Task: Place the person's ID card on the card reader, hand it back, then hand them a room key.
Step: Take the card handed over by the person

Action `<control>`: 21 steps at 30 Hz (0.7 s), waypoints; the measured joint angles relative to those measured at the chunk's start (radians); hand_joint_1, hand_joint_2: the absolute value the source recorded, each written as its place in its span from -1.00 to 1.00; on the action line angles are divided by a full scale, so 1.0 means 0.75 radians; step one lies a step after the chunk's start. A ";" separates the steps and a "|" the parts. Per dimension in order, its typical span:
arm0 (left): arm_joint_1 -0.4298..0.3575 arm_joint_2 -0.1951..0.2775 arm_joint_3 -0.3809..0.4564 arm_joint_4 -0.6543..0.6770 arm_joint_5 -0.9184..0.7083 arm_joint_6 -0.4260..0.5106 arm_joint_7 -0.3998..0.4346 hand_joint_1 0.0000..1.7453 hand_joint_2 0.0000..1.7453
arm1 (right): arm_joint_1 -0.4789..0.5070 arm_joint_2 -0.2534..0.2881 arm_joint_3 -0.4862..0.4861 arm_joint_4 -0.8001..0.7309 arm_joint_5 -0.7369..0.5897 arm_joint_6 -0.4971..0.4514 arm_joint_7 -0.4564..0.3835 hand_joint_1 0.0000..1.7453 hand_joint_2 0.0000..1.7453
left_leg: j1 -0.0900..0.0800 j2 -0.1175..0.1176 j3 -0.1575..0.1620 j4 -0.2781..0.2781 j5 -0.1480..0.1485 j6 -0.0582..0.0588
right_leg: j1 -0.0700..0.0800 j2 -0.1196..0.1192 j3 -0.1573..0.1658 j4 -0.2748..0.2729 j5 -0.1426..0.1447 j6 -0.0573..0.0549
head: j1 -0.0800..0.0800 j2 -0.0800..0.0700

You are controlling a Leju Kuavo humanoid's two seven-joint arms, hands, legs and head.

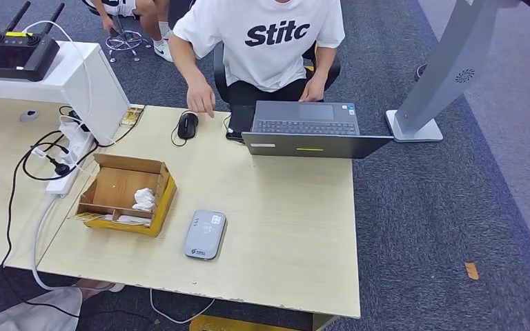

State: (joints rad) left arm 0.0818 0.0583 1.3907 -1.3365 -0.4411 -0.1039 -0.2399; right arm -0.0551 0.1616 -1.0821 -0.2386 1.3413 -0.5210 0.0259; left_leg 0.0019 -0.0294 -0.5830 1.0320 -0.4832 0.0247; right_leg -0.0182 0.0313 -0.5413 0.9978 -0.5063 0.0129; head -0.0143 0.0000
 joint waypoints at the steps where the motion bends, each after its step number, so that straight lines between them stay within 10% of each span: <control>1: -0.005 0.022 0.019 -0.031 -0.016 -0.022 -0.014 -1.00 1.00 | -0.001 0.002 -0.001 0.001 0.006 0.001 0.004 -1.00 1.00 | 0.000 0.000 0.000 0.000 0.000 0.000 | 0.000 0.000 0.000 0.000 0.000 -0.001 | 0.000 0.000; 14: -0.081 0.215 0.165 -0.252 -0.302 -0.280 -0.255 -1.00 1.00 | -0.010 0.017 -0.003 0.004 0.064 0.042 0.055 -1.00 1.00 | 0.002 -0.001 0.000 0.000 0.001 -0.003 | 0.003 -0.001 -0.001 0.000 0.001 -0.004 | 0.000 0.000; 21: -0.145 0.325 0.073 -0.252 -0.422 -0.106 -0.272 -1.00 1.00 | -0.027 0.017 -0.003 0.004 0.084 0.050 0.056 -1.00 1.00 | 0.004 -0.001 0.001 0.000 0.003 -0.006 | 0.004 -0.002 -0.003 0.000 0.002 -0.005 | -0.001 0.000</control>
State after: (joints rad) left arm -0.0270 0.3024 1.4457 -1.5255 -0.7574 -0.1835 -0.4441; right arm -0.0755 0.1747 -1.0842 -0.2353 1.4040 -0.4833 0.0678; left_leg 0.0047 -0.0301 -0.5825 1.0321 -0.4810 0.0202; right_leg -0.0152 0.0300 -0.5434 0.9980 -0.5049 0.0089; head -0.0150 0.0000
